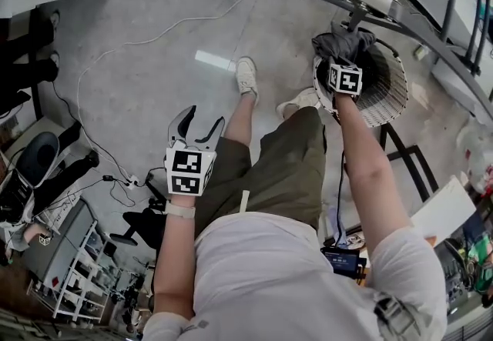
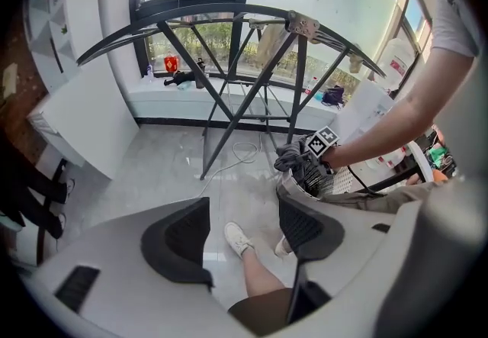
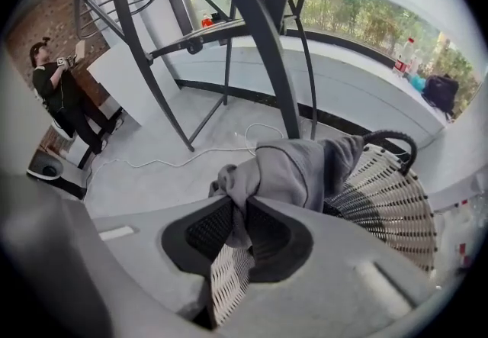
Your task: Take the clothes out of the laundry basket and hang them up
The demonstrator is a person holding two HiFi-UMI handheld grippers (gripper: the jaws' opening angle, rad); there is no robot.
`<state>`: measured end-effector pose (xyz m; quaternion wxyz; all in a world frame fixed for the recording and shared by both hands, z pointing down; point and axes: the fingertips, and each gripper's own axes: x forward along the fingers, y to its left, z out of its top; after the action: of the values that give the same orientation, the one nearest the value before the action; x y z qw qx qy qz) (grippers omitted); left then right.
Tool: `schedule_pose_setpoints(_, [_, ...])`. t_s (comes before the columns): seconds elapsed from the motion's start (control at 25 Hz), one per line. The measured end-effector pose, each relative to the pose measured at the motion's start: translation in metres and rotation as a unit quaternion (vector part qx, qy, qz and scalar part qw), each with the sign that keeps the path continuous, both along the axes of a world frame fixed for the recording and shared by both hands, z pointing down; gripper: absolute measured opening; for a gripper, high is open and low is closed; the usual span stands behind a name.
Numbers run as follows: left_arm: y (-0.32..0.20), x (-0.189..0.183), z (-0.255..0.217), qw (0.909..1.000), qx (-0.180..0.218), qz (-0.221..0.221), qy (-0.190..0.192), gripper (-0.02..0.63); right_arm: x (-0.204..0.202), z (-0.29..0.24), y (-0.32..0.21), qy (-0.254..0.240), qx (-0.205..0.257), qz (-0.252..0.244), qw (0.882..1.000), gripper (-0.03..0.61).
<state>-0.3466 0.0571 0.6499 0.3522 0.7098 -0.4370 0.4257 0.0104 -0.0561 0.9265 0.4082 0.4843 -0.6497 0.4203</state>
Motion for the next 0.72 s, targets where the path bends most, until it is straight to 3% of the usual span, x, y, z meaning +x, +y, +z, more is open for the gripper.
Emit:
schedule_pose_setpoints(0.48, [-0.050,0.030,-0.037,0.9967,0.047,0.052,0.041,0.284,0.044,-0.097,0.032,0.030,0.069,0.056,0.996,0.049])
schedule_pose_setpoints(0.72, [-0.082,0.050,-0.056,0.9884,0.072,0.109,0.078,0.284,0.070,-0.169,0.057,0.065,0.121,0.105,0.985,0.048])
